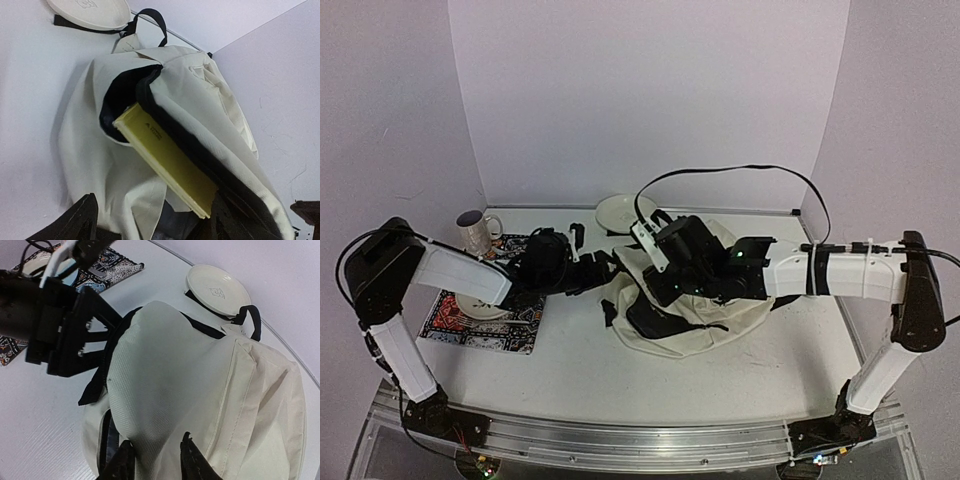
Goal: Pack the student bag
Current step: Place the student bag at the center of the board, then move the student bag to the center of the board.
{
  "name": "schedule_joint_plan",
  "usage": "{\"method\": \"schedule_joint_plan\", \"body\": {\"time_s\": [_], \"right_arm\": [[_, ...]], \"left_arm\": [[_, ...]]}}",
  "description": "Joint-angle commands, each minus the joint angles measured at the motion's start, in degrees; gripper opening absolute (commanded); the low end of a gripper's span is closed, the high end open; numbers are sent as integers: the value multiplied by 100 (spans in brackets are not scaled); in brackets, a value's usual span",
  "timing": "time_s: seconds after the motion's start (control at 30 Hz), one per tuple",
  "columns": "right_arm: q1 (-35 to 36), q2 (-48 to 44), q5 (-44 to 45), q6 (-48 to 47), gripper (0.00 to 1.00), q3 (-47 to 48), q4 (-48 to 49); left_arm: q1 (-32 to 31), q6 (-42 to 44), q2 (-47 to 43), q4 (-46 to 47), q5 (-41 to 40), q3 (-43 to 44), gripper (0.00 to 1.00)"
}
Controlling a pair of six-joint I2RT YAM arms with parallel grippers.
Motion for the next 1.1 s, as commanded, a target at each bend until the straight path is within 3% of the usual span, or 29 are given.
{"method": "schedule_joint_plan", "body": {"time_s": [0.0, 0.2, 0.37, 0.53, 0.8, 1.07], "right_arm": [[20, -76, -388, 304, 41, 112, -303], [-154, -599, -642, 663, 60, -370, -369], [-674, -935, -815, 1143, 68, -935, -583], [-1364, -1229, -1079, 1655, 70, -1649, -604], [-2202, -1445, -1465, 2193, 70, -2430, -380], [-2375, -1093, -1981, 2147, 73, -2268, 48]], "left_arm": [[-24, 276, -994, -532, -675, -671, 80], [-124, 331, -1990, -1173, -977, -1327, 80], [-754, 548, -2230, -1856, -1559, -1080, 81], [-1482, 746, -2240, -2237, -2196, -715, 82], [-2456, 1317, -1412, -2449, -2538, 318, 80], [-2686, 2004, -249, -2440, -2031, 1406, 78]]}}
